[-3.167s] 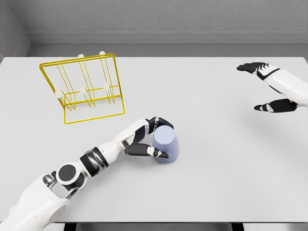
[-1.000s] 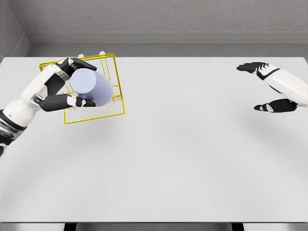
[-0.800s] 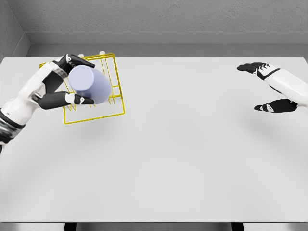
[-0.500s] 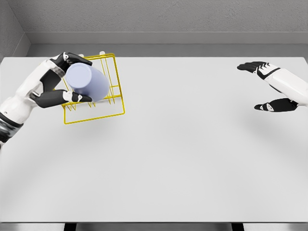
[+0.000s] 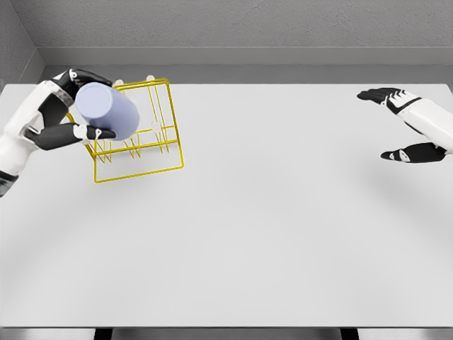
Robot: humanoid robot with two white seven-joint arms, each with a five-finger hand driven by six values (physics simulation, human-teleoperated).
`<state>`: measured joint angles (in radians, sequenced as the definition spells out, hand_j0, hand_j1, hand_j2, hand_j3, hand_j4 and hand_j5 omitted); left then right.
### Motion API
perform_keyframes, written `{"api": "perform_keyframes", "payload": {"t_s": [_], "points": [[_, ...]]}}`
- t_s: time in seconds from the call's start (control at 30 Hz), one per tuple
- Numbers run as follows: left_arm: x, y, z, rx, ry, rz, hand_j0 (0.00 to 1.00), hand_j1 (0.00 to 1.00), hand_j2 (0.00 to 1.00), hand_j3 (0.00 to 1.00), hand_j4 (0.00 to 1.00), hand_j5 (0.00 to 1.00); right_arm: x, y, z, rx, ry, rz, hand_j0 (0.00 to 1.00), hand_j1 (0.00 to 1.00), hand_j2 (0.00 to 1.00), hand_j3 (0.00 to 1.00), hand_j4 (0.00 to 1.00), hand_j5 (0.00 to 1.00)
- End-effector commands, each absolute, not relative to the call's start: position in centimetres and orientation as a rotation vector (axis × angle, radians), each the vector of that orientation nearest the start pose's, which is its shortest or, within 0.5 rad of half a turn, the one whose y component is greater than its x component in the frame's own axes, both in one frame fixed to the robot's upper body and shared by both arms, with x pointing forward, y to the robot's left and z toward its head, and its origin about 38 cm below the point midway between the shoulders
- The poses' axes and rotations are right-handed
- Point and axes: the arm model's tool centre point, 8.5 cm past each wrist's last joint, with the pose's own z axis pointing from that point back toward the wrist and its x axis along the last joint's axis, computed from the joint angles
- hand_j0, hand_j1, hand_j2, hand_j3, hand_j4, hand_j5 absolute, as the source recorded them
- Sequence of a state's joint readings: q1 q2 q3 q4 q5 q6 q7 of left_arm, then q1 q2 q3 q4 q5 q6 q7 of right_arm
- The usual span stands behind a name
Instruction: Place the cup on the cup holder with both arms
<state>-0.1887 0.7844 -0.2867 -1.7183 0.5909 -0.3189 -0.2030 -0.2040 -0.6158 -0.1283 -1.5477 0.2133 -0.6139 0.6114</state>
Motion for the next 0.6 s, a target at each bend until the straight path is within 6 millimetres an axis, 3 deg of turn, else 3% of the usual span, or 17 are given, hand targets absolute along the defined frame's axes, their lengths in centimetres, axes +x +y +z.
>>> {"api": "perform_keyframes", "payload": {"t_s": [0.0, 0.57], "points": [[38.1, 32.9, 22.4, -0.212, -1.900, -0.673, 0.53, 0.53, 0.53, 0.53, 0.53, 0.53, 38.3, -38.4, 23.2, -0.454, -1.772, 1.442, 1.00, 1.00, 1.00, 1.00, 1.00, 1.00], [38.3, 32.5, 21.3, -0.222, -1.878, -0.665, 0.56, 0.56, 0.56, 0.56, 0.56, 0.56, 38.1, -38.7, 22.9, -0.454, -1.764, 1.435, 1.00, 1.00, 1.00, 1.00, 1.00, 1.00]]}}
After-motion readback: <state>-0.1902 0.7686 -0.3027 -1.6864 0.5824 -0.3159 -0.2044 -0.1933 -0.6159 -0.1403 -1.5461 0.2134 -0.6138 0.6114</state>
